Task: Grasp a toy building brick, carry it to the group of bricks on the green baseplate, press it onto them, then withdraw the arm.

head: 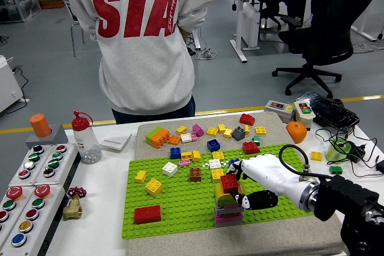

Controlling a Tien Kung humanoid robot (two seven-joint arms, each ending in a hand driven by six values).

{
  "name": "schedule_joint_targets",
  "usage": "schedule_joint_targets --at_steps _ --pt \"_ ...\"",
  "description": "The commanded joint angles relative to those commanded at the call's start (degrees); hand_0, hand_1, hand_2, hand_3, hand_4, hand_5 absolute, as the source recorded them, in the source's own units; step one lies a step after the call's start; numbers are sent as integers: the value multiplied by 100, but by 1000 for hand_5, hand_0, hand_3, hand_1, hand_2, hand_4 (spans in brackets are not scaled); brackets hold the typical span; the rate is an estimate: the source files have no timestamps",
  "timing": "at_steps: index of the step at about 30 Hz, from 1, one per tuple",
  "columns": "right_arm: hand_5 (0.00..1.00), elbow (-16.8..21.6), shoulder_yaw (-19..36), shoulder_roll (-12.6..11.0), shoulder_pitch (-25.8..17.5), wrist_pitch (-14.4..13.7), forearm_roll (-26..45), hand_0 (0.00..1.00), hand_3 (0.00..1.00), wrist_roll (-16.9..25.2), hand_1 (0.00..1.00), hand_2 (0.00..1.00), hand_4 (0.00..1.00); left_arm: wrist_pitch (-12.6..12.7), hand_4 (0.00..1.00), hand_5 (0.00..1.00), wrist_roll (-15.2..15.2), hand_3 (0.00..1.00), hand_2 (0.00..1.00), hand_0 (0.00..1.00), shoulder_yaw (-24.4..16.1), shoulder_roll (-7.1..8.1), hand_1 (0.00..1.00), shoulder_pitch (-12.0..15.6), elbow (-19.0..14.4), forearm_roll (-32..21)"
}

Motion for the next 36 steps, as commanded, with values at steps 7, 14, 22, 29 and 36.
schedule_joint_targets --at_steps 7,14,22,29,36 --pt "326 21 20 -5 -13 58 19 734 632 27 642 655 468 -11 276 917 23 405 597 624 -7 -4 594 21 -6 21" --pt "321 18 31 -2 -17 71 10 740 675 55 676 680 470 -9 275 917 28 405 598 624 -8 -8 595 35 -9 26" --pt "315 -25 37 12 -23 36 0 744 723 73 702 717 478 -11 275 917 31 410 600 625 -2 -12 595 43 -11 27" --pt "321 -55 49 9 -35 44 -7 747 742 80 713 732 486 -8 275 917 24 409 600 625 5 -14 595 44 -10 25" --pt "323 -54 72 1 -57 77 -6 754 756 92 717 748 496 -13 276 916 32 409 600 626 -7 -16 595 51 -14 55"
